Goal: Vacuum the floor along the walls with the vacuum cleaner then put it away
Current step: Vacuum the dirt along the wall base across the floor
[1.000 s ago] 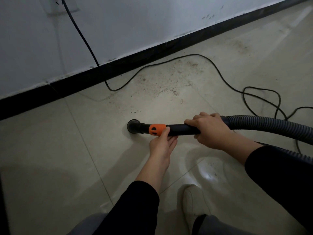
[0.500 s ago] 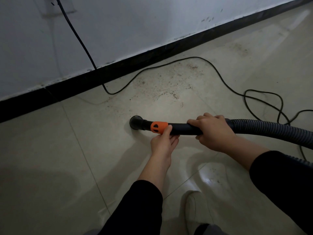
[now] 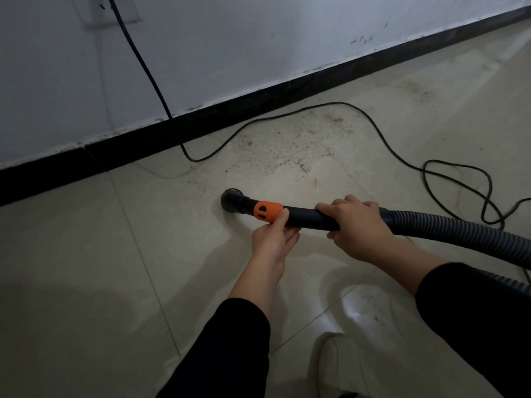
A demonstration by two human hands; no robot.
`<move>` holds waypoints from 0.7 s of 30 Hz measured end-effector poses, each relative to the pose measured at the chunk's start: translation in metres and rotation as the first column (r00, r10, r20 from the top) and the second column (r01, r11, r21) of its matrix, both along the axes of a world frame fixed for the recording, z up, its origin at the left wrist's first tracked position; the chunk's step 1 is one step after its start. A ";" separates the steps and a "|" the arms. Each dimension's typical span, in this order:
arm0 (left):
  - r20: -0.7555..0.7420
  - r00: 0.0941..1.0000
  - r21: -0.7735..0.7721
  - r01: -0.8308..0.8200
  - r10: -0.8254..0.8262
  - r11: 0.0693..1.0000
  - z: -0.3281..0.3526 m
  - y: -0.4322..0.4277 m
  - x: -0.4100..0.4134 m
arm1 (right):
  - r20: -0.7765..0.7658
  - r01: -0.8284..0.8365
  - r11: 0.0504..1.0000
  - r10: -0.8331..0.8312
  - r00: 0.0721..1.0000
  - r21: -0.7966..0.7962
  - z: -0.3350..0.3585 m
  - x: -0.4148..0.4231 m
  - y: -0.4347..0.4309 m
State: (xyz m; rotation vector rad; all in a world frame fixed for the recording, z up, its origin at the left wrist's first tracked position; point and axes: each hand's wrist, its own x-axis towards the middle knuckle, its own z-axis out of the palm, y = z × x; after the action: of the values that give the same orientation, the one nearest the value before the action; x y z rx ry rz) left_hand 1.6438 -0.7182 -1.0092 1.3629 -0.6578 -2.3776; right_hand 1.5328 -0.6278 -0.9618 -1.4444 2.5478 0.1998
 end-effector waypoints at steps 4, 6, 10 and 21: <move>-0.004 1.000 -0.001 -0.016 0.016 1.000 0.000 -0.004 0.001 | 0.003 0.003 1.000 -0.003 1.000 -0.010 -0.001 0.000 -0.005; -0.004 1.000 -0.001 -0.029 0.029 1.000 0.000 -0.006 0.004 | 0.012 -0.002 1.000 0.002 1.000 -0.019 -0.002 0.002 -0.008; 0.003 0.998 -0.001 -0.057 0.057 0.998 0.001 -0.011 0.011 | 0.019 -0.023 0.999 0.024 1.000 -0.041 -0.004 0.007 -0.014; 0.022 0.995 0.009 -0.100 0.099 0.995 0.001 -0.019 0.028 | 0.042 -0.061 0.998 0.063 0.997 -0.033 -0.006 0.020 -0.027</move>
State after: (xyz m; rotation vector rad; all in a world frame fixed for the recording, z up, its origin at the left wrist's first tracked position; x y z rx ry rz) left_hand 1.6723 -0.7374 -1.0085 1.3941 -0.5703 -2.2943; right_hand 1.5529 -0.6551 -0.9677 -1.5241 2.4853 0.1368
